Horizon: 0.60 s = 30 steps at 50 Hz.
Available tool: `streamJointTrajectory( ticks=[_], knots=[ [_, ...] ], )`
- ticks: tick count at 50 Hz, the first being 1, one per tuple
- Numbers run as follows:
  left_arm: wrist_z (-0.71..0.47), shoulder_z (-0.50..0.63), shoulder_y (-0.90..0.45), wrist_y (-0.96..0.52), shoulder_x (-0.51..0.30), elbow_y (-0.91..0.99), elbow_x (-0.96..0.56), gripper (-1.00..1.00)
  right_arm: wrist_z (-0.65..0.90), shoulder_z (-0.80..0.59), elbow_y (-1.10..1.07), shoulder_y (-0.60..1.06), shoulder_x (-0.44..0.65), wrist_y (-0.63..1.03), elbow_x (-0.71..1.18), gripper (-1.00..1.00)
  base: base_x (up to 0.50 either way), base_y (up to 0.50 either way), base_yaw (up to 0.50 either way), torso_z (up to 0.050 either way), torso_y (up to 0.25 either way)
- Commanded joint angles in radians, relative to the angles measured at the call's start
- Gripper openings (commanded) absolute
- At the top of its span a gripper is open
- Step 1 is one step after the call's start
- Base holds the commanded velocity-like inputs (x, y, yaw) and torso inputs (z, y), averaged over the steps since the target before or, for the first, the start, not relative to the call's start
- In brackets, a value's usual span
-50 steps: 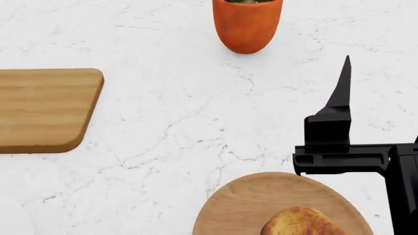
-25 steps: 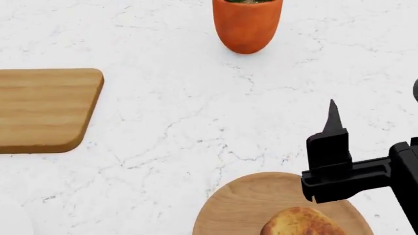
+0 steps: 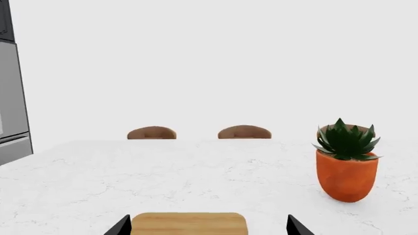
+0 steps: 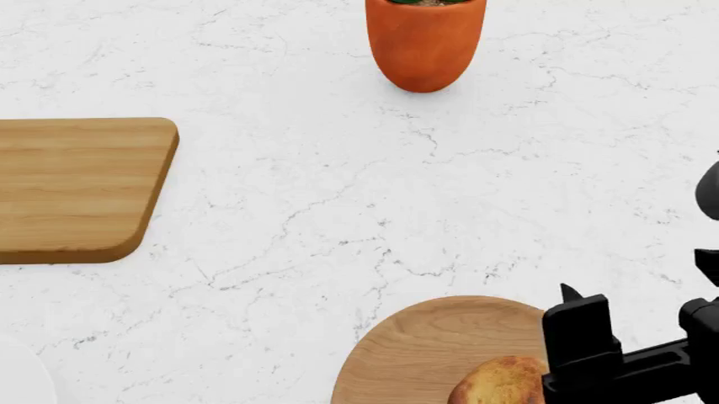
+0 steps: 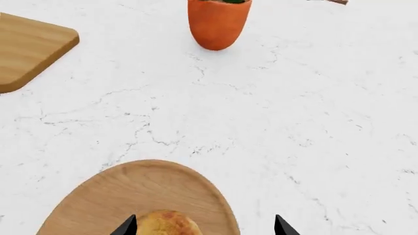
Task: Place all breads on the cutting board.
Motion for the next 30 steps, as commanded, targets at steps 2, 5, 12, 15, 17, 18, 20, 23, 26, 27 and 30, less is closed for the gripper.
streamJointTrajectory(
  ticks=[2, 5, 12, 15, 17, 18, 20, 23, 26, 27, 30],
  knots=[
    [0.012, -0.008, 0.021, -0.006, 0.009, 0.002, 0.017, 1.0, -0.025, -0.053, 0.068, -0.026, 0.045, 0.009, 0.048, 1.0, 0.0, 0.0, 0.0, 0.0, 0.0],
    [-0.002, 0.003, 0.0, 0.004, -0.01, -0.004, 0.0, 1.0, -0.026, -0.063, 0.074, -0.024, 0.049, 0.005, 0.06, 1.0, 0.0, 0.0, 0.0, 0.0, 0.0],
    [0.004, -0.004, 0.002, 0.003, -0.011, -0.009, 0.01, 1.0, -0.056, -0.042, 0.082, -0.1, 0.057, -0.022, 0.047, 1.0, 0.0, 0.0, 0.0, 0.0, 0.0],
    [0.005, -0.003, 0.003, 0.003, -0.012, -0.009, 0.011, 1.0, -0.092, -0.003, 0.083, -0.149, 0.059, -0.025, 0.026, 1.0, 0.0, 0.0, 0.0, 0.0, 0.0],
    [0.004, 0.002, 0.0, 0.004, -0.011, -0.01, 0.012, 1.0, -0.098, -0.001, 0.094, -0.152, 0.055, -0.025, 0.016, 1.0, 0.0, 0.0, 0.0, 0.0, 0.0],
    [0.0, 0.008, -0.003, 0.006, -0.012, -0.007, 0.01, 1.0, -0.101, -0.002, 0.102, -0.151, 0.05, -0.025, 0.01, 1.0, 0.0, 0.0, 0.0, 0.0, 0.0],
    [0.004, 0.009, -0.002, 0.004, -0.009, -0.003, 0.015, 1.0, -0.118, 0.009, 0.111, -0.164, 0.039, -0.024, -0.01, 1.0, 0.0, 0.0, 0.0, 0.0, 0.0],
    [0.012, 0.0, 0.002, 0.002, -0.01, -0.011, 0.022, 1.0, -0.142, 0.027, 0.123, -0.192, 0.029, -0.025, -0.037, 1.0, 0.0, 0.0, 0.0, 0.0, 0.0],
    [0.009, 0.001, 0.005, 0.003, -0.01, -0.007, 0.021, 1.0, -0.153, 0.019, 0.143, -0.188, 0.013, -0.022, -0.049, 1.0, 0.0, 0.0, 0.0, 0.0, 0.0],
    [0.007, 0.003, 0.003, 0.004, -0.012, -0.007, 0.019, 1.0, -0.156, 0.018, 0.146, -0.187, 0.009, -0.019, -0.055, 1.0, 0.0, 0.0, 0.0, 0.0, 0.0],
    [0.007, 0.008, 0.002, 0.004, -0.012, -0.006, 0.02, 1.0, -0.171, 0.019, 0.156, -0.191, -0.002, -0.016, -0.067, 1.0, 0.0, 0.0, 0.0, 0.0, 0.0]
  ],
)
